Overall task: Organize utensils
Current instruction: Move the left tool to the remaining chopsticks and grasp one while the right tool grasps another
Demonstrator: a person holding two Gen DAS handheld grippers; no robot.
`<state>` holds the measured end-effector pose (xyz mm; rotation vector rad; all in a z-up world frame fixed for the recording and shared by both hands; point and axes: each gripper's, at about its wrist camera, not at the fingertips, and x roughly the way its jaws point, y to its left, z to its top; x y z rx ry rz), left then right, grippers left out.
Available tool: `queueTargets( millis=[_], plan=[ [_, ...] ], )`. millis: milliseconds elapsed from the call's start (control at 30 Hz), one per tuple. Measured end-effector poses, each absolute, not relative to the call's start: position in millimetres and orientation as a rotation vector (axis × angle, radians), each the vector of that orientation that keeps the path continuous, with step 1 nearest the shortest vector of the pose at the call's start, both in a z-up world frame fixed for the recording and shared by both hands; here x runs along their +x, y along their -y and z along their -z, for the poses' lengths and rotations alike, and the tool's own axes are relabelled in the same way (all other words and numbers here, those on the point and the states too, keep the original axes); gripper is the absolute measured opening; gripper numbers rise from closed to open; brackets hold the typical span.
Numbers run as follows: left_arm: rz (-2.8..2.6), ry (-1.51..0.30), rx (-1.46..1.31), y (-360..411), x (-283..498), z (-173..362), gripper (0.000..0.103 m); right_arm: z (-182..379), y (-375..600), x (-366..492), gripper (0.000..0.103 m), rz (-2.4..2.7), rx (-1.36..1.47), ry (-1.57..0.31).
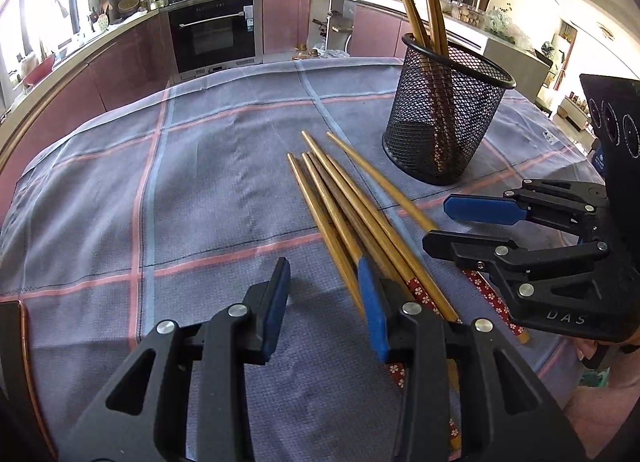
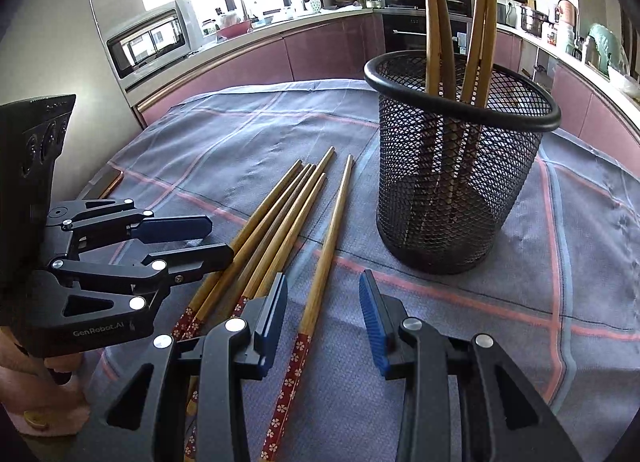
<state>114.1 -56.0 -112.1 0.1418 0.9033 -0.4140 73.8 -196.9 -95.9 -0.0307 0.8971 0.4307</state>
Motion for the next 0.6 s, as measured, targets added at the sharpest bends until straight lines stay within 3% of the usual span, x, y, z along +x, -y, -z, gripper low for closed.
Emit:
queueTargets(
  millis=[133, 267, 500, 600],
  plan=[
    [0.409, -0.909, 0.136, 55, 116, 113, 0.035, 97, 195, 76, 0.035, -0.424, -0.035, -0.902],
    [0.396, -0.916, 0.150, 55, 117, 115, 0.025, 97, 191, 80, 0.034, -0.413, -0.052, -0.906],
    [0.410, -0.929, 0.125, 49, 124, 116, 0.022, 98, 184, 89, 0.033, -0.394, -0.087, -0.908],
    [0.401, -0.929, 0.123, 50, 125, 116, 0.020, 98, 183, 92, 0.026, -0.382, -0.094, -0.907]
  ],
)
